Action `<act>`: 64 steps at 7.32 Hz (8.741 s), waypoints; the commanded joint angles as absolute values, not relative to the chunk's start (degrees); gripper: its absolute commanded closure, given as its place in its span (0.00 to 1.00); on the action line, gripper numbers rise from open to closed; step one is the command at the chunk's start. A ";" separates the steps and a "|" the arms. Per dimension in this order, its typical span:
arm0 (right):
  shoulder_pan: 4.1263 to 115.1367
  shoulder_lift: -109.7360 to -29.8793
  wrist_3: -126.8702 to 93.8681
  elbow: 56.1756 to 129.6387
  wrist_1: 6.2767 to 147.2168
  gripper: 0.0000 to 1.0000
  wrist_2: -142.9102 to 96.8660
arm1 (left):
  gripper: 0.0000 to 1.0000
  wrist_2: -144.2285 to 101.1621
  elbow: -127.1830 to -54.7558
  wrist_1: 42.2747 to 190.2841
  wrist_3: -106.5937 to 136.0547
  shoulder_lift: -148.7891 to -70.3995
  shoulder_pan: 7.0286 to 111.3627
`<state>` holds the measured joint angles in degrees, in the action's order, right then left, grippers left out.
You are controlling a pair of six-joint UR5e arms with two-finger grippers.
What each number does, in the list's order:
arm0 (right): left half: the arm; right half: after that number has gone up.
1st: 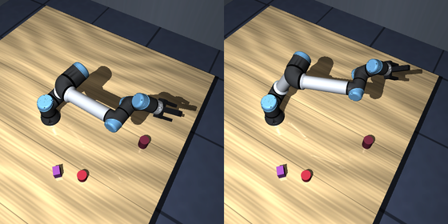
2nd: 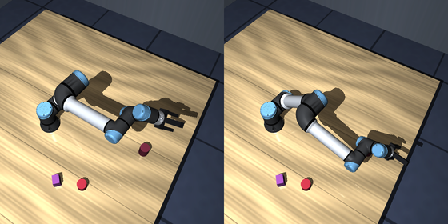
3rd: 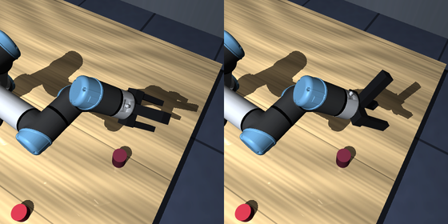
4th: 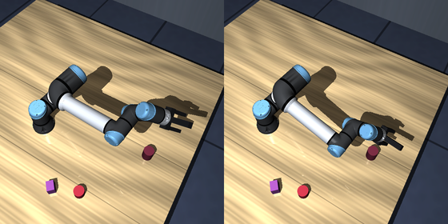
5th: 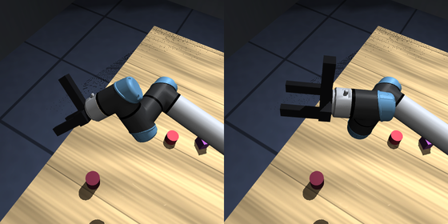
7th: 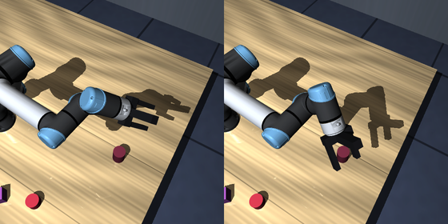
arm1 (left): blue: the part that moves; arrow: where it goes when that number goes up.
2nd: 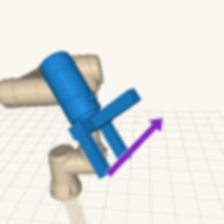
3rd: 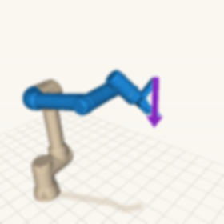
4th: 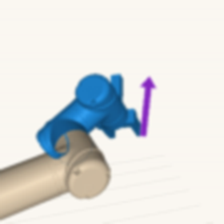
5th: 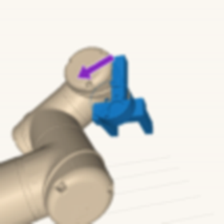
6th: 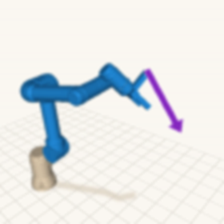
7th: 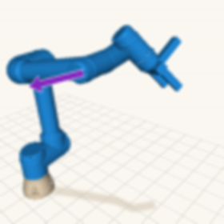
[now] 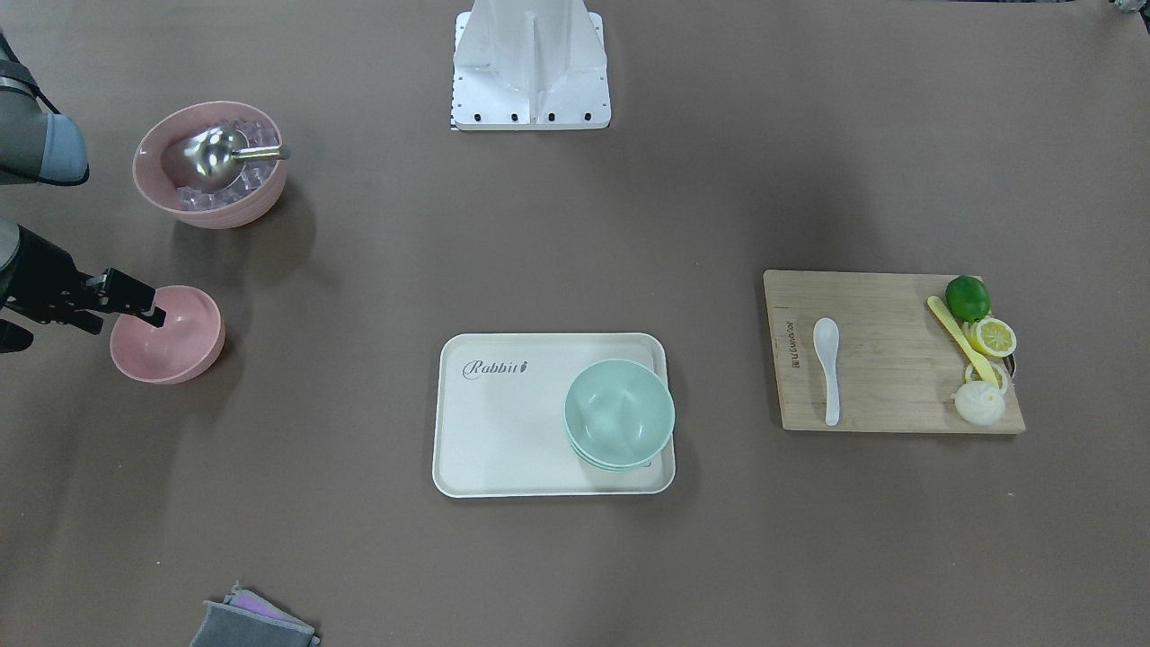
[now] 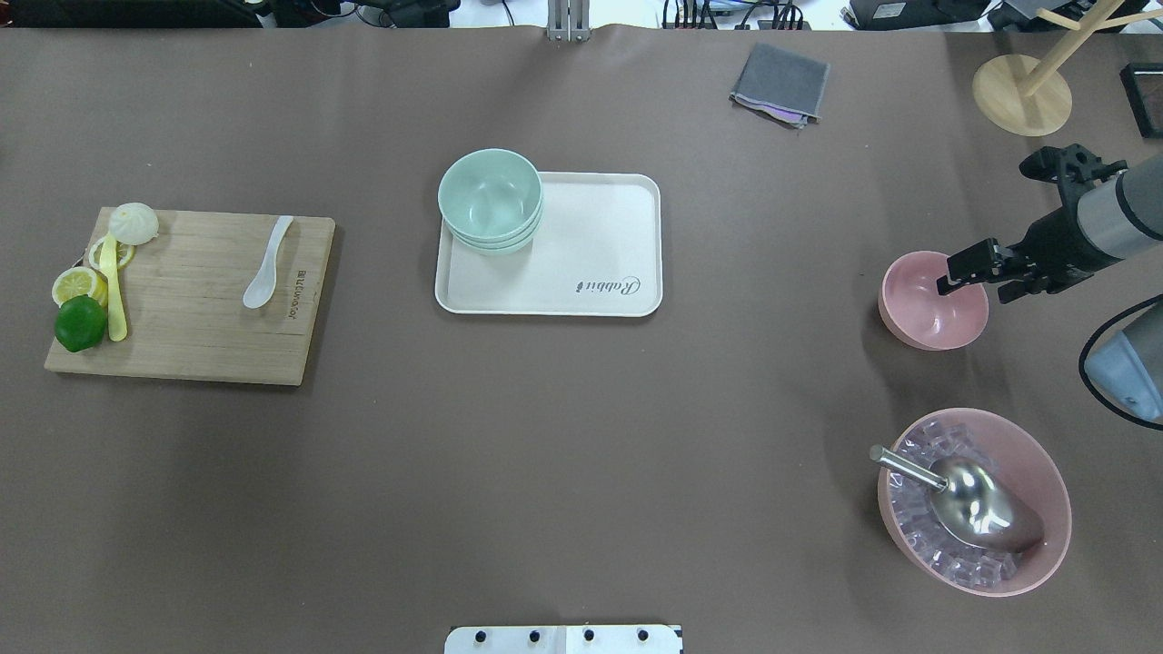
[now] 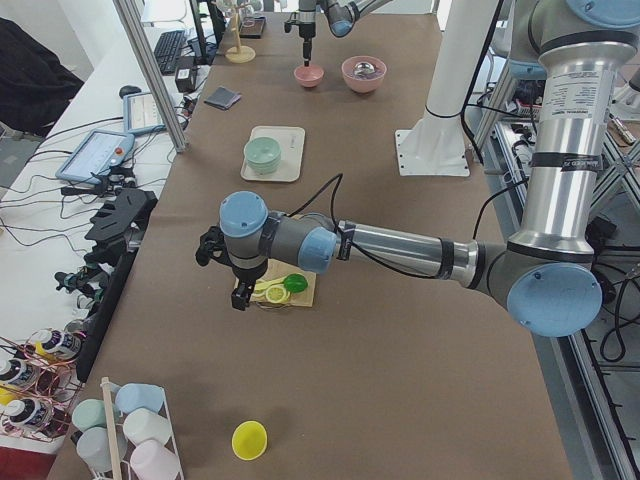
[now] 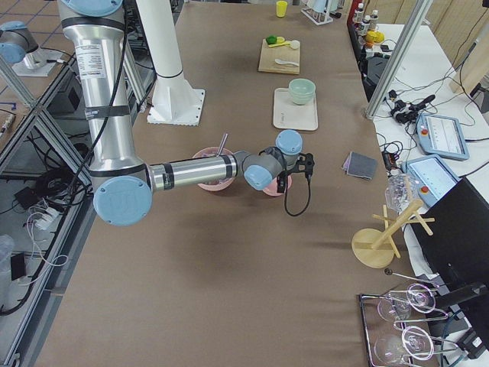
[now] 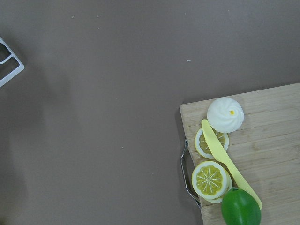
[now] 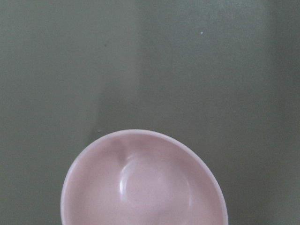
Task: Stack pink bowl on green and place spoon
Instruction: 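Reach the right gripper down to the rim of the small pink bowl, then lift the pink bowl with the right gripper while the left reaches for the spoon, then grasp the white spoon on the cutting board with the left gripper and lift it, then carry the pink bowl with the right gripper over the green bowls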
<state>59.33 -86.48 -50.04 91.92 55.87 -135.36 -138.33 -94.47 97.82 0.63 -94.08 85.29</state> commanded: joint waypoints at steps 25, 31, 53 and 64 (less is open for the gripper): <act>64.07 -69.70 -66.53 92.29 59.33 1.00 -138.87 | 0.15 -122.79 -79.10 113.20 42.36 -115.93 50.54; 63.98 -69.70 -66.53 92.20 59.33 1.00 -138.69 | 0.27 -122.78 -79.71 112.94 41.31 -115.40 51.15; 64.16 -69.61 -67.66 92.72 59.15 1.00 -139.04 | 1.00 -124.96 -84.09 109.28 39.82 -114.52 54.04; 44.76 -42.67 -82.27 81.61 58.36 1.00 -115.34 | 1.00 -135.35 -88.95 106.08 39.81 -114.61 63.98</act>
